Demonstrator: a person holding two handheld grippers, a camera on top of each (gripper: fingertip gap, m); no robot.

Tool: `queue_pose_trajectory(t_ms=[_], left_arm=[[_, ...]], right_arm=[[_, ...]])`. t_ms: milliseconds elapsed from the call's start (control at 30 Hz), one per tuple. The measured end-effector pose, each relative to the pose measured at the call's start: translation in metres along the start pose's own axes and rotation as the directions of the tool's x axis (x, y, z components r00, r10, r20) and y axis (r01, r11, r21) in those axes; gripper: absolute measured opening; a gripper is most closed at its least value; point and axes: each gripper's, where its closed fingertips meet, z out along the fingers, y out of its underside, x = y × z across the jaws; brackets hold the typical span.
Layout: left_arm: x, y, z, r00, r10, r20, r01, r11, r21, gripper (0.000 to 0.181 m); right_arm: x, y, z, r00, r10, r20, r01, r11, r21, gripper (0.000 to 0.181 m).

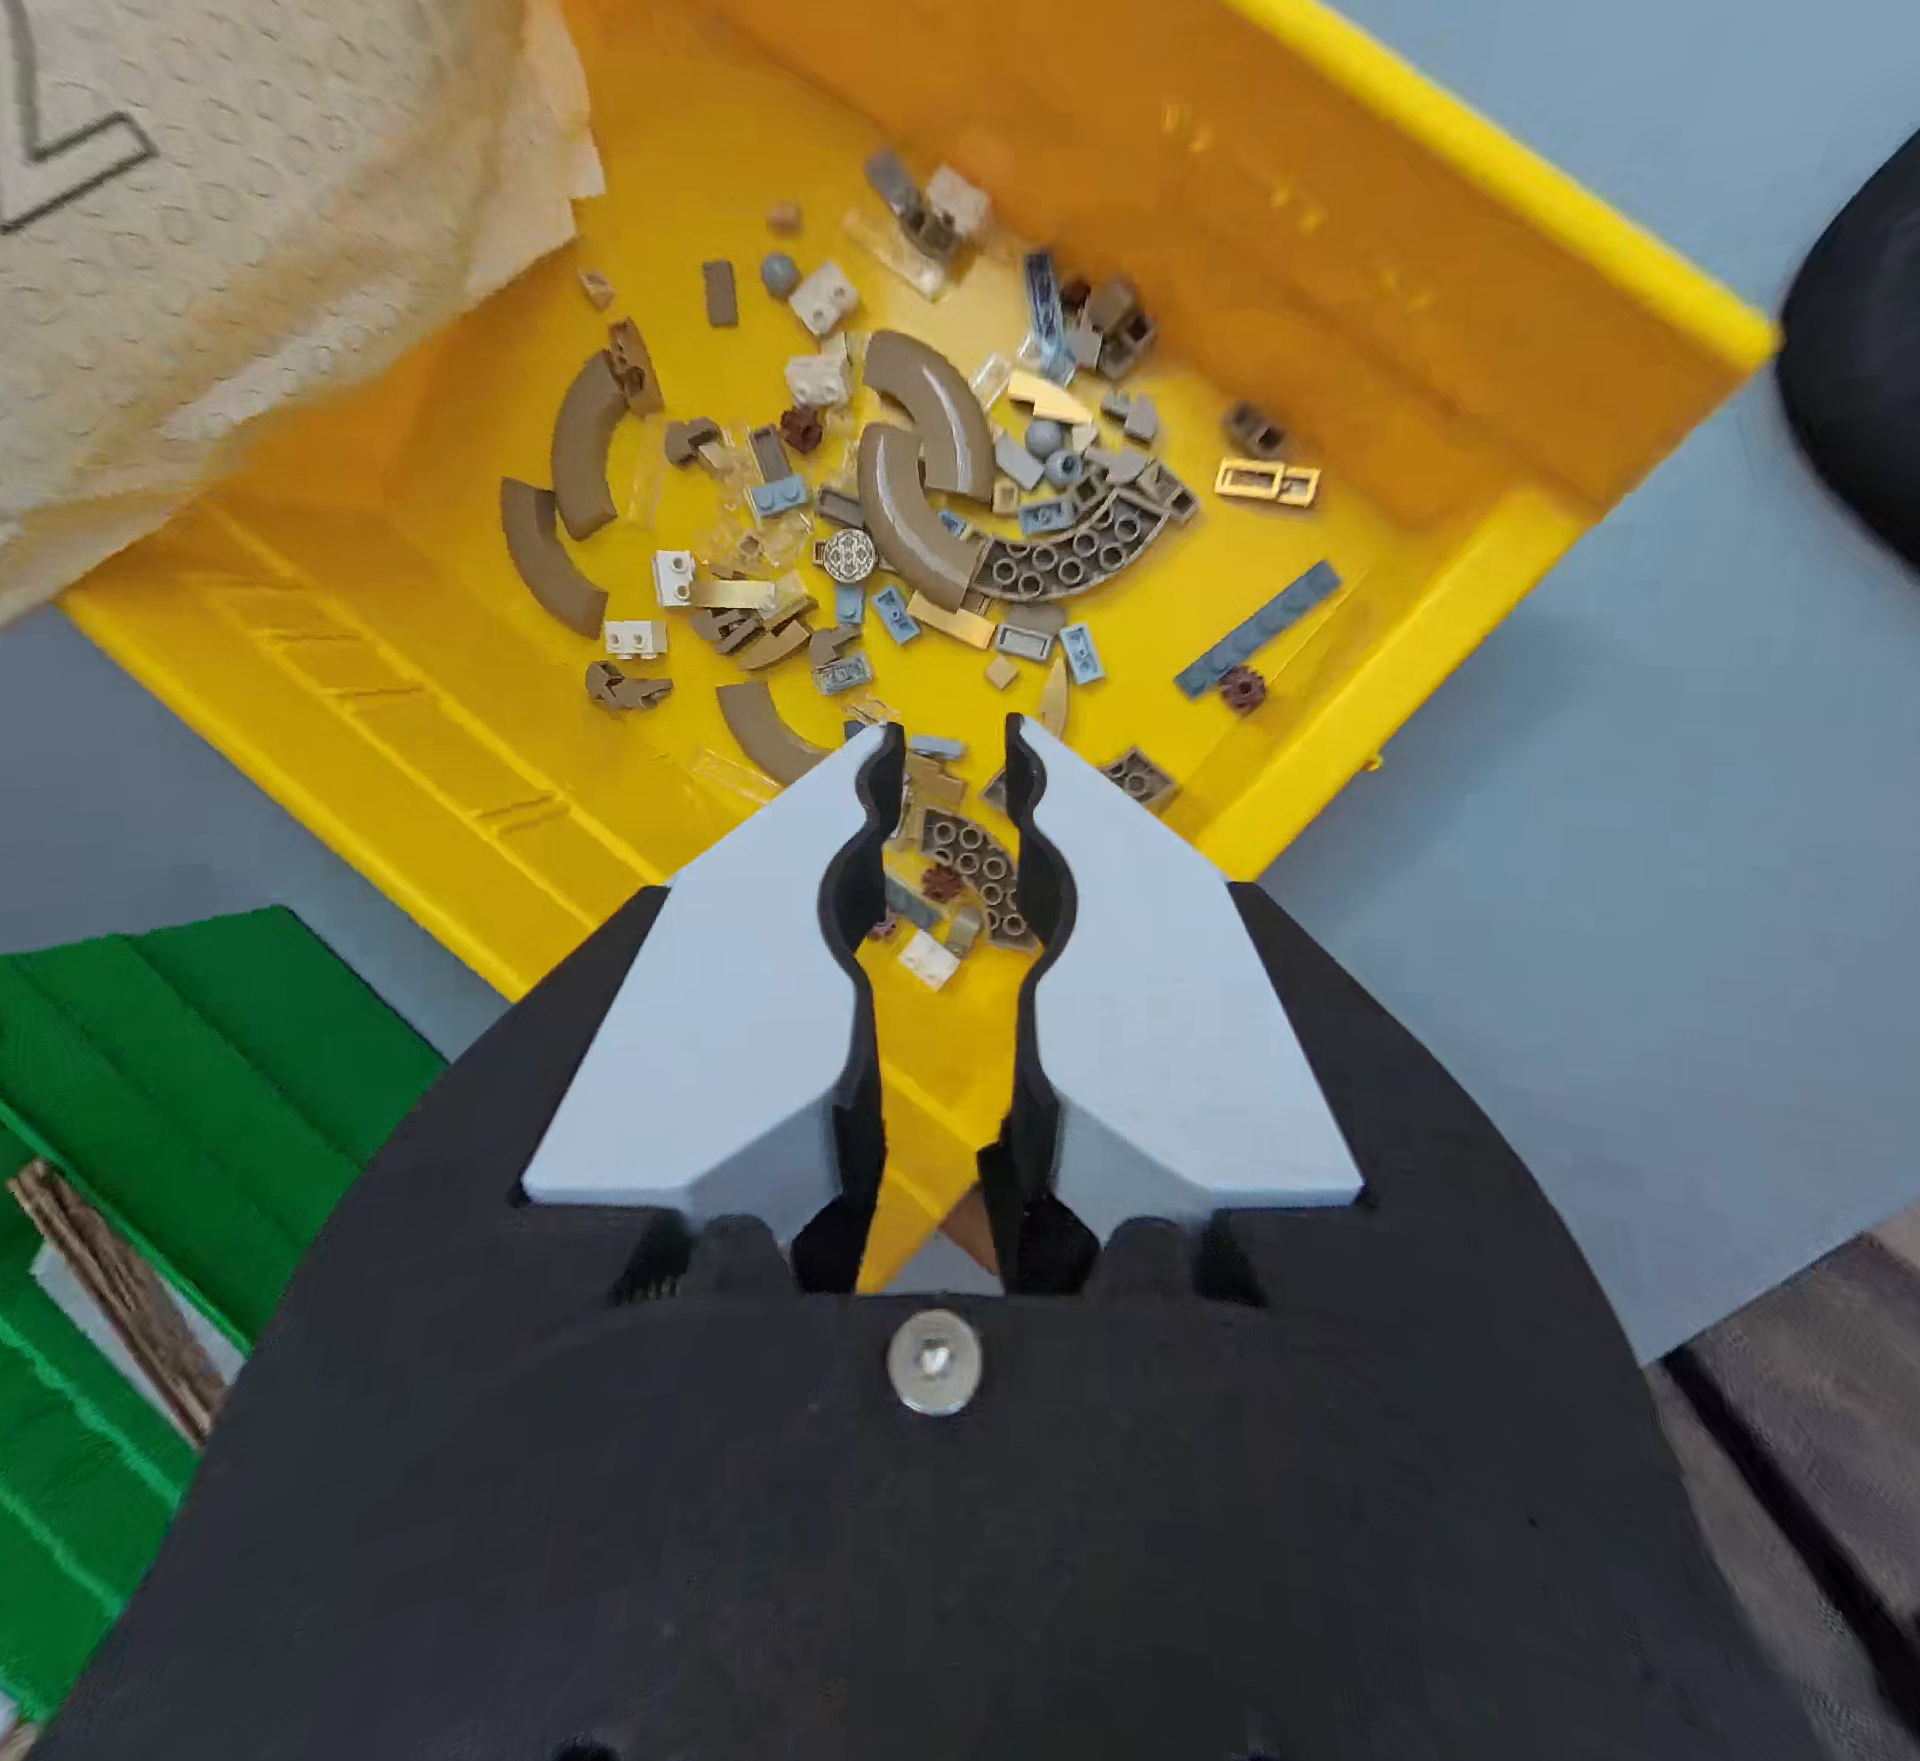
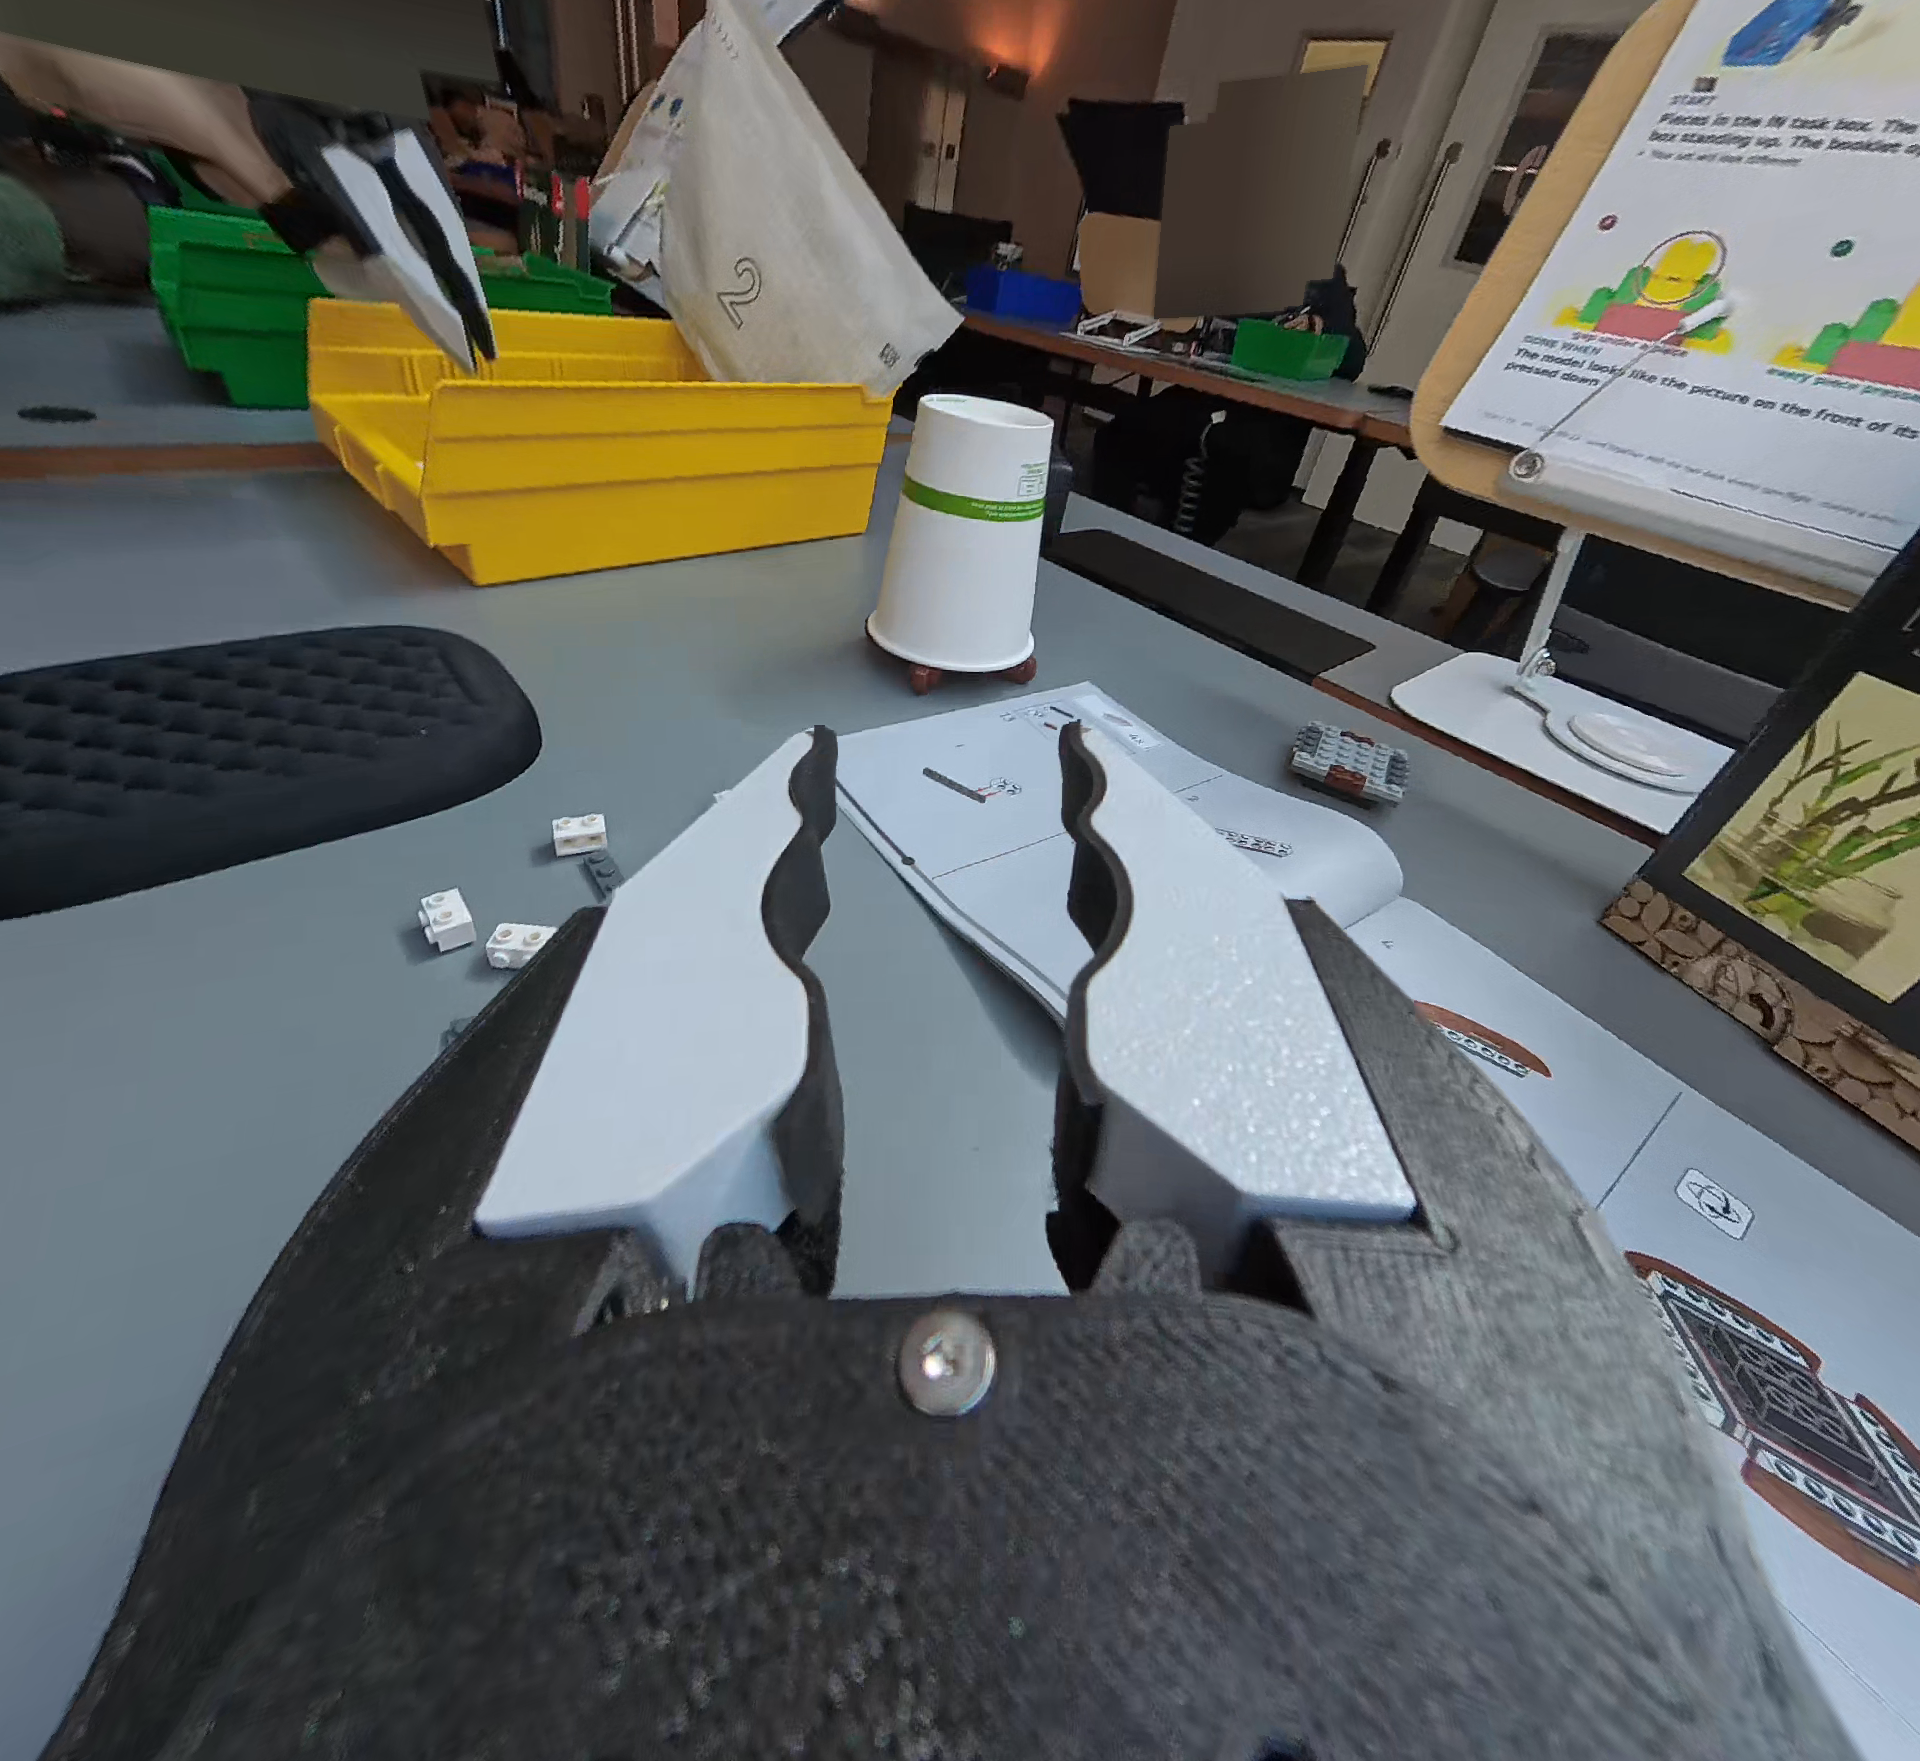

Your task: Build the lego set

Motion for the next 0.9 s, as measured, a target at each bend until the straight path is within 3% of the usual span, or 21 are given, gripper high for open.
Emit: queue_pose_trajectory(t_ms=[100,233,367,567,900], left_arm=[[-0.008,0.024,0.034,0.993,0.116,-0.034,-0.121,0.97,-0.212,0.041],[-0.01,0.039,0.06,0.976,0.186,-0.115,-0.213,0.925,-0.316,0.035],[-0.009,0.047,0.071,0.958,0.249,-0.142,-0.284,0.895,-0.345,0.027],[-0.009,0.049,0.078,0.962,0.231,-0.148,-0.269,0.899,-0.347,0.019],[-0.019,0.042,0.07,0.968,0.234,-0.091,-0.251,0.909,-0.333,0.014]], right_arm=[[0.01,-0.001,-0.003,0.998,0.06,-0.019,-0.059,0.998,0.037,0.042],[0.013,0.0,-0.004,0.998,0.063,-0.03,-0.061,0.997,0.041,0.042],[0.012,0.002,-0.003,0.998,0.062,-0.024,-0.061,0.998,0.03,0.042],[0.01,0.004,-0.001,0.998,0.065,-0.011,-0.064,0.998,0.02,0.041],[0.01,0.003,-0.002,0.998,0.069,-0.007,-0.069,0.997,0.031,0.041]])
